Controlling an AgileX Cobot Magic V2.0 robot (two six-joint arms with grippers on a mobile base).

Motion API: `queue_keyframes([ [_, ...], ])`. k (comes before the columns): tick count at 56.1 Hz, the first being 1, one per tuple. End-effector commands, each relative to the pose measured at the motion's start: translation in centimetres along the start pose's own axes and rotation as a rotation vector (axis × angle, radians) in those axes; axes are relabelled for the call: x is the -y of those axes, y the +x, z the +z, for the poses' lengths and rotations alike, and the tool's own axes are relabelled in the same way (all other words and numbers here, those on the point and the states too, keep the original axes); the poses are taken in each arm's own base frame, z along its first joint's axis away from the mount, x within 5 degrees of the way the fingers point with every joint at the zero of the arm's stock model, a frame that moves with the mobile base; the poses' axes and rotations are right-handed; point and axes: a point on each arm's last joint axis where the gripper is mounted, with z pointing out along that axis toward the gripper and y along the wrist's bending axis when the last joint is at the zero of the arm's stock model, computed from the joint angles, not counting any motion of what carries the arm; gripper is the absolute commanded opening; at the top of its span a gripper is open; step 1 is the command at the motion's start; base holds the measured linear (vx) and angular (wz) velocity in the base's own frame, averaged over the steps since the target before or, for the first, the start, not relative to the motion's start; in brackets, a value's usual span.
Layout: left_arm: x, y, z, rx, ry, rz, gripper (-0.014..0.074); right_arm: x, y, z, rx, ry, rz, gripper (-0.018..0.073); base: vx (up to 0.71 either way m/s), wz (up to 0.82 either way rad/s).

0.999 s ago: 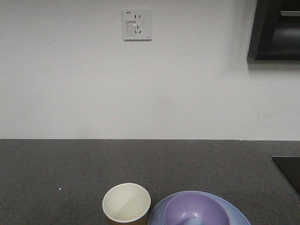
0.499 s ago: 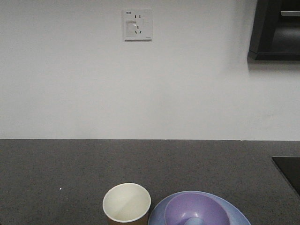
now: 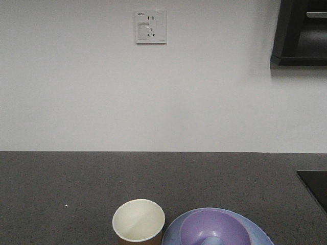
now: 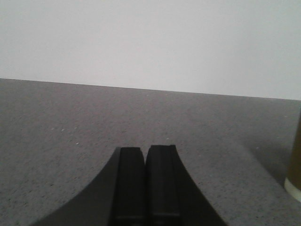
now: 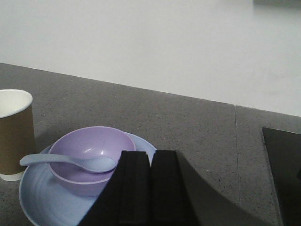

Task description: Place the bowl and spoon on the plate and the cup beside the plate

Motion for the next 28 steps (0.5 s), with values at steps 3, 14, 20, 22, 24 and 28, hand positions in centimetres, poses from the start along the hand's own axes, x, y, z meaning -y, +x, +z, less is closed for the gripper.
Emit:
queue_keyframes([
  [3,-0.18,-0.22,-0.56,0.096,-0.024,0.025,-0.0003,0.15,-1.51,-0.22,0.098,0.013,-0.009,-0.0011,0.00,0.00],
  [14,-0.17,-0.29,-0.82,0.116,-0.028,0.085,-0.0003,0.15,-1.50,-0.22,0.096,0.013,-0.009,-0.0011,0.00,0.00],
  [20,-0.18,-0.29,-0.82,0.116,-0.028,0.087,-0.0003,0.15,-1.51,-0.22,0.098,0.013,-0.009,-0.0011,0.00,0.00],
  [22,-0.18,-0.29,-0.82,0.116,-0.028,0.087,-0.0003,0.15,-1.51,-0.22,0.098,0.013,-0.009,-0.0011,0.00,0.00],
  [24,-0.18,-0.29,-0.82,0.115,-0.028,0.087,-0.0003,0.15,-1.51,-0.22,0.098,0.013,-0.009,-0.0011,0.00,0.00],
  [28,-0.18,-0.29,-0.82,0.115,-0.028,0.087,-0.0003,0.15,-1.51,-0.22,0.098,0.013,-0.009,-0.0011,0.00,0.00],
])
